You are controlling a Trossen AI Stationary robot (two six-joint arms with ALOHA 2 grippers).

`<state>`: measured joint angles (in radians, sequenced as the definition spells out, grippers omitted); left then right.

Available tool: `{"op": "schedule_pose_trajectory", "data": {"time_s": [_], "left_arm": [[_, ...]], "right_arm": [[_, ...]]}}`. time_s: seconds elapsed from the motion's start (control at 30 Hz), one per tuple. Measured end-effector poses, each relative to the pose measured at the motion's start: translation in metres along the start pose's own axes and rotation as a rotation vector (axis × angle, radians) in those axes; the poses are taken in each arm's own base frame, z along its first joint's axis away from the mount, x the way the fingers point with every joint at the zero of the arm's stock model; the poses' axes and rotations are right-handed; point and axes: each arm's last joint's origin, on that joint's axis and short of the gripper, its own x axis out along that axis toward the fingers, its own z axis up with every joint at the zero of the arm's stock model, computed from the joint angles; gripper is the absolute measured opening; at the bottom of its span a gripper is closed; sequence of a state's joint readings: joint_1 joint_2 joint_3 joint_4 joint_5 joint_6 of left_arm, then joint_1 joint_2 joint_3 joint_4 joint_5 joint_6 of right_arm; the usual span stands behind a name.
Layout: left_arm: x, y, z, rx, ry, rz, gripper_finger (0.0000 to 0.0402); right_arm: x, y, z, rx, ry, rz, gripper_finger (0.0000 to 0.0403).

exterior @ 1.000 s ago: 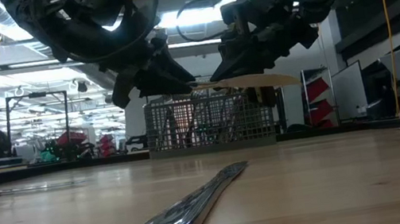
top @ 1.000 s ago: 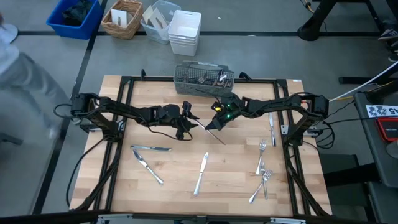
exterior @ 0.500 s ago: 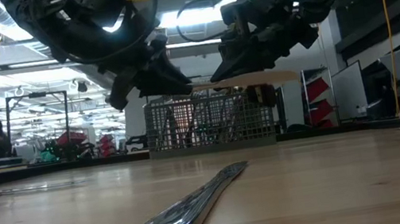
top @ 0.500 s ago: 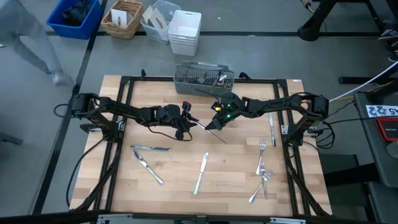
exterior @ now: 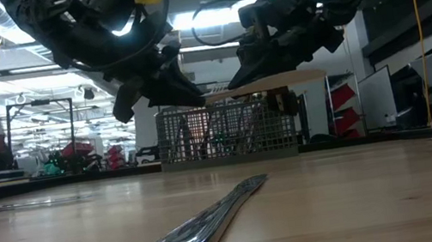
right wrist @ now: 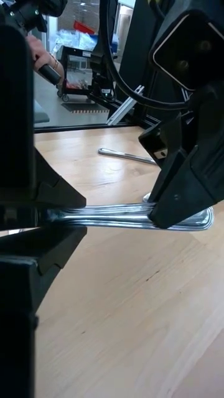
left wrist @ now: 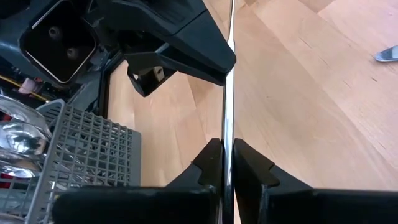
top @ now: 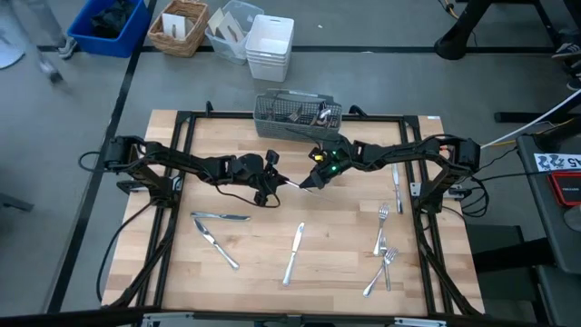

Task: Sort silverware
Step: Put the table knife into the gray silverware organizer

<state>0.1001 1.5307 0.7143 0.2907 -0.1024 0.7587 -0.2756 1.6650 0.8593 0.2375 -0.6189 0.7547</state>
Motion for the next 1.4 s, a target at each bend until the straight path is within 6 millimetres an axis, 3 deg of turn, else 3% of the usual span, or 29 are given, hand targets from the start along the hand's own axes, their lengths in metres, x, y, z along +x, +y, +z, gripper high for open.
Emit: {"op": "schedule_pose_trajectory", "data": {"time_s": [0.27, 0.63, 1.1, 1.4], "left_arm": [[0.0, -0.001, 0.0, -0.049, 0.004, -0.002, 0.0013], [0.0, -0.001, 0.0, -0.181, -0.001, -0.025, 0.0012], [0.0, -0.003, -0.002, -0.413, 0.014, -0.061, 0.0012], [-0.002, 0.002, -0.005, -0.697, -0.161, 0.043, 0.0012]], "right_arm": [[0.0, 0.0, 0.0, -0.053, -0.001, 0.0, 0.006], [-0.002, 0.0, 0.004, -0.096, -0.016, 0.009, 0.0117], [-0.047, 0.022, 0.078, -0.494, -0.097, 0.26, 0.012], [-0.096, 0.04, 0.111, -0.74, -0.183, 0.353, 0.012]]}}
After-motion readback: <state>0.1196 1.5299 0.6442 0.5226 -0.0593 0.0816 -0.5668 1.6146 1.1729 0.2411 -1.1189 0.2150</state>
